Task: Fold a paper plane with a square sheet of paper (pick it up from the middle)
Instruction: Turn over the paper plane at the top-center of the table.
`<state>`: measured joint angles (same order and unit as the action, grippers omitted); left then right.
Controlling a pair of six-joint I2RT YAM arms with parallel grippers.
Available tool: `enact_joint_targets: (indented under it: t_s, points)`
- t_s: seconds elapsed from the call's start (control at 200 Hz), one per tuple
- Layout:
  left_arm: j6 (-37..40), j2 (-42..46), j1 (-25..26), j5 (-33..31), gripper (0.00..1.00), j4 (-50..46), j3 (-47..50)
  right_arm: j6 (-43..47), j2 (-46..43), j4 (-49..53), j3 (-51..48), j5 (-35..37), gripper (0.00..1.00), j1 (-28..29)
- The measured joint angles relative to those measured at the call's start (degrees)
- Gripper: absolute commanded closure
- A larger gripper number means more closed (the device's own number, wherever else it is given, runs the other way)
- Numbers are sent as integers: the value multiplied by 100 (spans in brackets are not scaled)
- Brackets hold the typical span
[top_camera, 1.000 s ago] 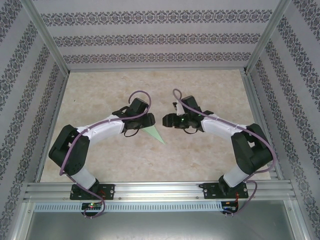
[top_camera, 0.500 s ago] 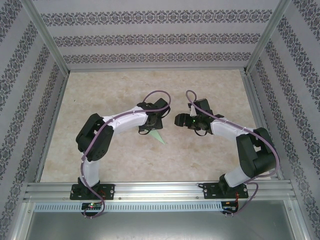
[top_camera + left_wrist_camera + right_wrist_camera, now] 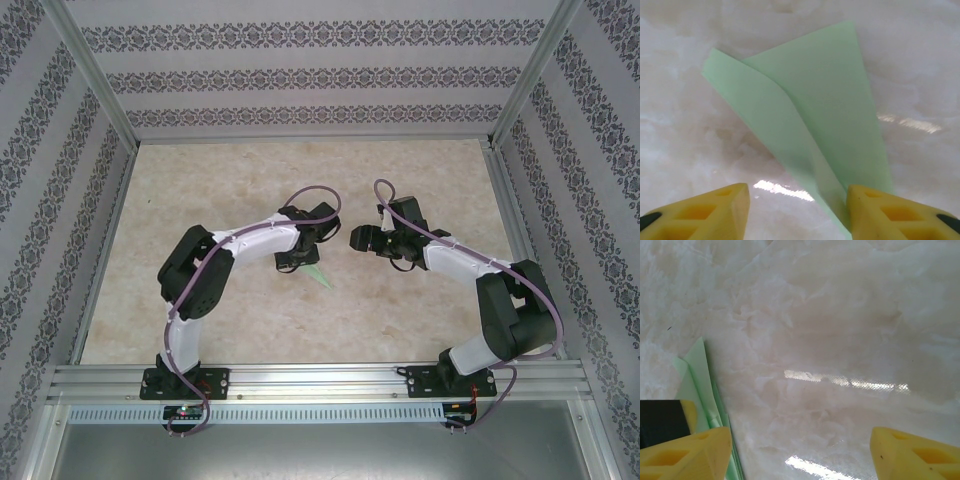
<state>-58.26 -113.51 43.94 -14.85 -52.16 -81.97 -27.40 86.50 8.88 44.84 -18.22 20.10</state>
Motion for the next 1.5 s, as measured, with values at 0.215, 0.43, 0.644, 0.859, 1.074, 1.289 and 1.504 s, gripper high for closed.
enact_joint_targets:
  t_s: [0.215,0.43,0.644,0.859,1.074,1.289,1.504]
  points:
    - [-227,273,35,-114,65,46,313,0,0,0,0,-2,26,4]
    - [-380,282,35,-212,74,385,450,-2,0,0,0,-4,27,4]
    - [-527,374,37,-264,94,555,608,-13,0,0,0,-4,26,4]
    - [-437,719,37,-286,98,584,599,-42,-94,-76,-87,17,24,2]
    - [295,1274,-7,114,100,1032,424,-374,-868,-282,-605,192,21,-199]
    - [813,1443,-474,1585,100,2396,682,-457,-1692,-337,-706,398,19,-339]
    - [835,984,-763,2817,100,3847,1099,-697,-1394,-463,-695,33,27,-317]
